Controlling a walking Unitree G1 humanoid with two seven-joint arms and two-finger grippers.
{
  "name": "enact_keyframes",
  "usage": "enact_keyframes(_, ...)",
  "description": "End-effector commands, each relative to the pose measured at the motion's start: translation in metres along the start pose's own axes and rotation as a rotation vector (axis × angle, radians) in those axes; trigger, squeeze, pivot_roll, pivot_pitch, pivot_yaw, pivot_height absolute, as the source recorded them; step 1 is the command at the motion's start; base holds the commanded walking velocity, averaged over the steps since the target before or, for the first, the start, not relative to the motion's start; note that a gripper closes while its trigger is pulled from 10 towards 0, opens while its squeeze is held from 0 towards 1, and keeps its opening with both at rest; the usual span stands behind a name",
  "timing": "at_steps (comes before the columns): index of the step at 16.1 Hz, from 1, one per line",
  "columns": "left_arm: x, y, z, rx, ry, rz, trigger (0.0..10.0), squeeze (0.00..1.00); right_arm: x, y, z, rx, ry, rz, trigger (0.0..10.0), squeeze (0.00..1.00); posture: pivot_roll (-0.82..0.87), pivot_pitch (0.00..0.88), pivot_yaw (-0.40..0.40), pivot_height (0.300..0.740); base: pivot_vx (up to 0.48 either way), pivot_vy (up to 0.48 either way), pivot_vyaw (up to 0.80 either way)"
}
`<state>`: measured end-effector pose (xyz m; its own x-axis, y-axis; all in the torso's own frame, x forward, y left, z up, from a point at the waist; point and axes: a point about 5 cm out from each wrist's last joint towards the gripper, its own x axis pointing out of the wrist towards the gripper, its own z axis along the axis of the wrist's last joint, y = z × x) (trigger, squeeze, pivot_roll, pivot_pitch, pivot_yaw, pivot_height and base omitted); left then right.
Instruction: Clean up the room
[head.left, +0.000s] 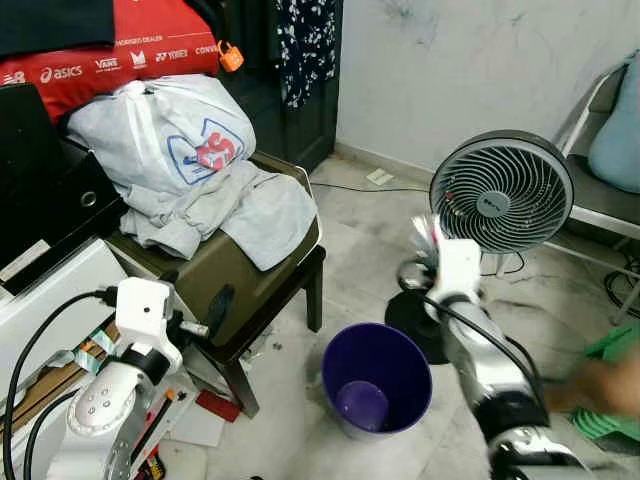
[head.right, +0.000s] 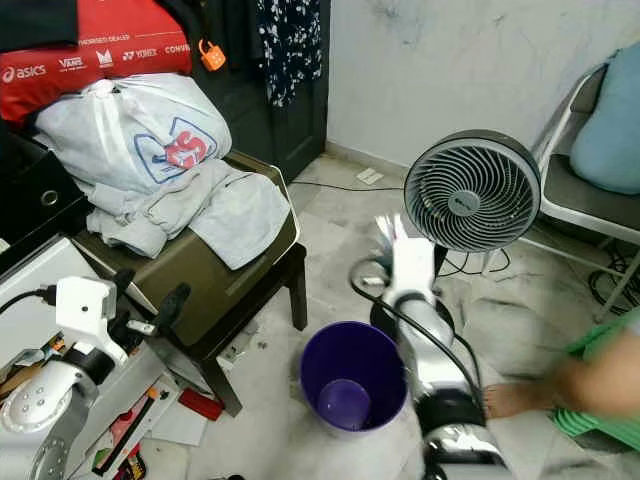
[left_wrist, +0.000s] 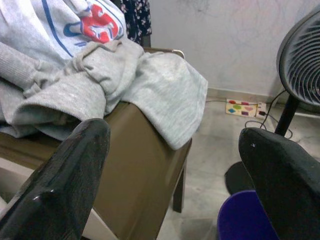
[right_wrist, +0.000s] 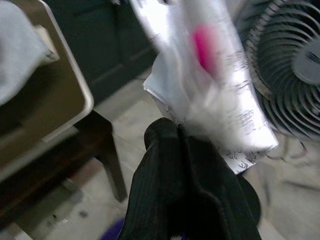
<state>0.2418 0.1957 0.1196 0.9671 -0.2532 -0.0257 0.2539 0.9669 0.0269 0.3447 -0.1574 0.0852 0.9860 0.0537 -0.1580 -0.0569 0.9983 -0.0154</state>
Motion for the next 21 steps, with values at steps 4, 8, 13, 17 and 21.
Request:
enact_keyframes(4, -0.018, 0.005, -0.007, 0.012, 0.057, 0.017, 10.0, 0.00, -0.007, 0.013, -0.025, 0.022, 0.073, 0.006, 10.0, 0.00, 0.04, 0.094, 0.025, 0.740, 0.000, 0.000, 0.00)
enact_keyframes(8, -0.015, 0.005, -0.001, 0.021, 0.054, 0.003, 10.0, 0.00, -0.014, 0.026, -0.052, 0.018, 0.182, 0.026, 10.0, 0.00, 0.06, 0.120, 0.030, 0.740, 0.000, 0.000, 0.00)
enact_keyframes(13, -0.033, 0.007, -0.003, 0.035, 0.104, -0.029, 10.0, 0.00, -0.017, 0.025, -0.070, 0.048, 0.287, -0.072, 10.0, 0.00, 0.10, 0.165, 0.072, 0.740, 0.000, 0.000, 0.00)
enact_keyframes(17, -0.024, 0.004, 0.001, 0.024, 0.082, -0.048, 10.0, 0.00, -0.014, 0.027, -0.065, 0.060, 0.264, -0.070, 10.0, 0.00, 0.08, 0.155, 0.067, 0.740, 0.194, 0.000, 0.00)
enact_keyframes(21, -0.016, -0.005, -0.002, 0.002, 0.071, -0.069, 10.0, 0.00, -0.011, 0.021, -0.061, 0.058, 0.254, -0.079, 10.0, 0.00, 0.05, 0.133, 0.066, 0.740, 0.292, 0.000, -0.45)
